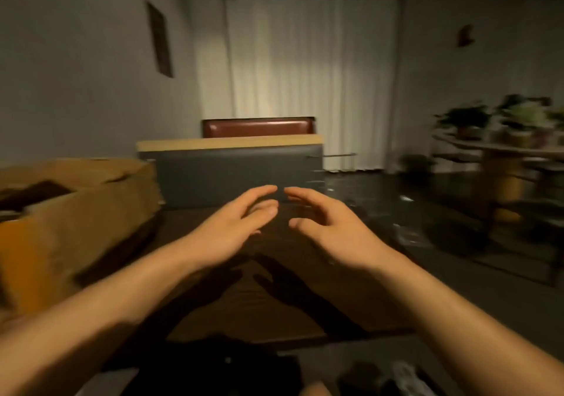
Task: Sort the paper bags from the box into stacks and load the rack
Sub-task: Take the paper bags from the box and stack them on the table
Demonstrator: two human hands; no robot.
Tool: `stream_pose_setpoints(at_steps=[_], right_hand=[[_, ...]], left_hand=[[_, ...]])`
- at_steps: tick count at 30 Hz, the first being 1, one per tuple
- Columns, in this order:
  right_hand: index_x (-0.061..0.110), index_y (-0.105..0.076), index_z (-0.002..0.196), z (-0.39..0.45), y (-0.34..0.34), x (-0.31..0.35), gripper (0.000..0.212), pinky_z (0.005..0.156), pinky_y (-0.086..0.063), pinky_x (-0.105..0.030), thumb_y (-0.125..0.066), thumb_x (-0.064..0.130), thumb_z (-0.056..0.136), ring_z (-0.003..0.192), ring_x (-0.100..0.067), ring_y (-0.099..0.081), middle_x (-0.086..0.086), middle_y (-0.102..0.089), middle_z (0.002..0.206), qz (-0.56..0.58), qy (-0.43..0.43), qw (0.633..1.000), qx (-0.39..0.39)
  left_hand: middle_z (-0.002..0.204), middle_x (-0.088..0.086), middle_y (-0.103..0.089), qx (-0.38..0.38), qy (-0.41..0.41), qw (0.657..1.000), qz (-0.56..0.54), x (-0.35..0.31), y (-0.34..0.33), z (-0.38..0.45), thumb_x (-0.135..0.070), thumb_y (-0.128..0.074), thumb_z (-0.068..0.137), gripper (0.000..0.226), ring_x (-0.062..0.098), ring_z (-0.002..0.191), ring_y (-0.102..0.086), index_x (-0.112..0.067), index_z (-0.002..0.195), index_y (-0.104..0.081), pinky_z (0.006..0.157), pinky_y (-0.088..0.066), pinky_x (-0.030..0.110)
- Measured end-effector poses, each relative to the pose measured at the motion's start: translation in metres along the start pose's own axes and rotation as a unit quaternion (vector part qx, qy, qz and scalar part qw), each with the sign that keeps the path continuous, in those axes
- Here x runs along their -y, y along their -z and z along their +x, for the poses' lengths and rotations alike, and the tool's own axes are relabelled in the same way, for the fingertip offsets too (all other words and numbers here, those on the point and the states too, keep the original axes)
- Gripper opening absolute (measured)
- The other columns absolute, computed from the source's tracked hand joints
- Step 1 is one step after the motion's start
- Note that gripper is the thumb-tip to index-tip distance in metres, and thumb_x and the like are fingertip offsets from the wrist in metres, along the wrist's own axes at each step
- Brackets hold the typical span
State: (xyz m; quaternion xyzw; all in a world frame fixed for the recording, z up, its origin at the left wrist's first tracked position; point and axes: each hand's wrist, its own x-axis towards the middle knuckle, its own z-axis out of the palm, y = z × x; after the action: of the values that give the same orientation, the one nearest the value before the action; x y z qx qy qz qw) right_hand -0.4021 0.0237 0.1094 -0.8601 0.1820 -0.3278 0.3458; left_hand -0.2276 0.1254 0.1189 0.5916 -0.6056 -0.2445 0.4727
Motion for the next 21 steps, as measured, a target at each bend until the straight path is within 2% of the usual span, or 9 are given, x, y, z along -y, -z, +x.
stream_pose_setpoints(at_steps=[3, 8, 10, 12, 15, 17, 18, 19, 21], right_hand=[[0.035, -0.047, 0.143, 0.076, -0.067, 0.037, 0.049, 0.109, -0.036, -0.022, -0.06, 0.029, 0.096, 0.132, 0.0, -0.044, 0.014, -0.05, 0.144, -0.02, 0.056, 0.996, 0.069], [0.031, -0.061, 0.13, 0.197, -0.178, 0.094, 0.032, 0.097, -0.033, -0.02, -0.055, 0.027, 0.099, 0.125, -0.006, -0.048, 0.01, -0.057, 0.136, -0.019, 0.105, 0.984, 0.145], [0.026, -0.066, 0.125, 0.238, -0.214, 0.108, 0.028, 0.102, -0.038, -0.023, -0.053, 0.022, 0.1, 0.123, -0.008, -0.052, 0.008, -0.062, 0.131, -0.014, 0.115, 0.983, 0.145], [0.022, -0.068, 0.122, 0.28, -0.245, 0.119, 0.028, 0.105, -0.041, -0.027, -0.053, 0.016, 0.099, 0.121, -0.011, -0.055, 0.005, -0.064, 0.129, -0.013, 0.119, 0.981, 0.15], [0.019, -0.066, 0.125, 0.348, -0.286, 0.125, 0.04, 0.102, -0.042, -0.028, -0.049, -0.001, 0.095, 0.122, -0.016, -0.055, 0.0, -0.062, 0.131, -0.069, 0.108, 0.969, 0.21], [0.02, -0.059, 0.134, 0.381, -0.305, 0.12, 0.048, 0.099, -0.044, -0.03, -0.051, -0.001, 0.092, 0.12, -0.016, -0.052, -0.001, -0.057, 0.136, -0.156, 0.093, 0.93, 0.319], [0.022, -0.054, 0.139, 0.394, -0.313, 0.117, 0.05, 0.098, -0.043, -0.031, -0.053, 0.002, 0.092, 0.119, -0.016, -0.05, -0.001, -0.052, 0.139, -0.213, 0.083, 0.892, 0.39], [0.023, -0.051, 0.142, 0.401, -0.321, 0.114, 0.052, 0.099, -0.041, -0.032, -0.056, 0.007, 0.092, 0.121, -0.019, -0.048, -0.002, -0.048, 0.143, -0.28, 0.086, 0.844, 0.449], [0.019, -0.05, 0.142, 0.401, -0.335, 0.107, 0.048, 0.098, -0.037, -0.032, -0.056, 0.014, 0.095, 0.129, -0.025, -0.045, -0.007, -0.046, 0.146, -0.375, 0.092, 0.768, 0.512]], left_hand=[[0.124, -0.014, -0.063, -0.1, 0.028, 0.989, 0.105, 0.016, 0.103, -0.032, -0.028, -0.054, 0.097, 0.031, 0.0, 0.115, -0.06, -0.039, 0.126, -0.054, 0.09, -0.05, 0.02], [0.103, -0.008, -0.07, -0.273, 0.123, 0.919, 0.258, 0.047, 0.246, -0.071, -0.02, -0.06, 0.096, 0.017, 0.011, 0.098, -0.065, -0.026, 0.108, -0.069, 0.088, -0.049, 0.029], [0.092, 0.0, -0.072, -0.313, 0.133, 0.914, 0.223, 0.053, 0.282, -0.075, -0.012, -0.056, 0.097, 0.017, 0.014, 0.076, -0.066, -0.02, 0.099, -0.071, 0.071, -0.052, 0.026], [0.081, 0.005, -0.072, -0.342, 0.095, 0.92, 0.169, 0.052, 0.31, -0.068, -0.005, -0.05, 0.098, 0.021, 0.016, 0.052, -0.055, -0.011, 0.094, -0.07, 0.053, -0.045, 0.027], [0.071, 0.008, -0.064, -0.367, 0.033, 0.923, 0.109, 0.055, 0.367, -0.037, 0.002, -0.046, 0.095, 0.022, 0.017, 0.043, -0.04, -0.002, 0.091, -0.067, 0.042, -0.029, 0.023], [0.077, 0.008, -0.067, -0.334, 0.08, 0.923, 0.174, 0.065, 0.403, -0.016, -0.004, -0.051, 0.096, 0.018, 0.018, 0.05, -0.045, -0.008, 0.096, -0.068, 0.042, -0.031, 0.022], [0.087, 0.005, -0.069, -0.282, 0.139, 0.92, 0.236, 0.076, 0.42, -0.008, -0.011, -0.055, 0.096, 0.015, 0.018, 0.06, -0.053, -0.016, 0.102, -0.068, 0.046, -0.038, 0.024], [0.102, 0.003, -0.069, -0.19, 0.224, 0.91, 0.294, 0.091, 0.429, -0.005, -0.02, -0.06, 0.095, 0.017, 0.017, 0.076, -0.06, -0.023, 0.111, -0.065, 0.057, -0.046, 0.026], [0.14, -0.001, -0.051, 0.038, 0.425, 0.84, 0.336, 0.126, 0.435, -0.008, -0.049, -0.069, 0.084, 0.066, 0.019, 0.12, -0.052, -0.034, 0.142, -0.042, 0.094, -0.047, 0.038]])
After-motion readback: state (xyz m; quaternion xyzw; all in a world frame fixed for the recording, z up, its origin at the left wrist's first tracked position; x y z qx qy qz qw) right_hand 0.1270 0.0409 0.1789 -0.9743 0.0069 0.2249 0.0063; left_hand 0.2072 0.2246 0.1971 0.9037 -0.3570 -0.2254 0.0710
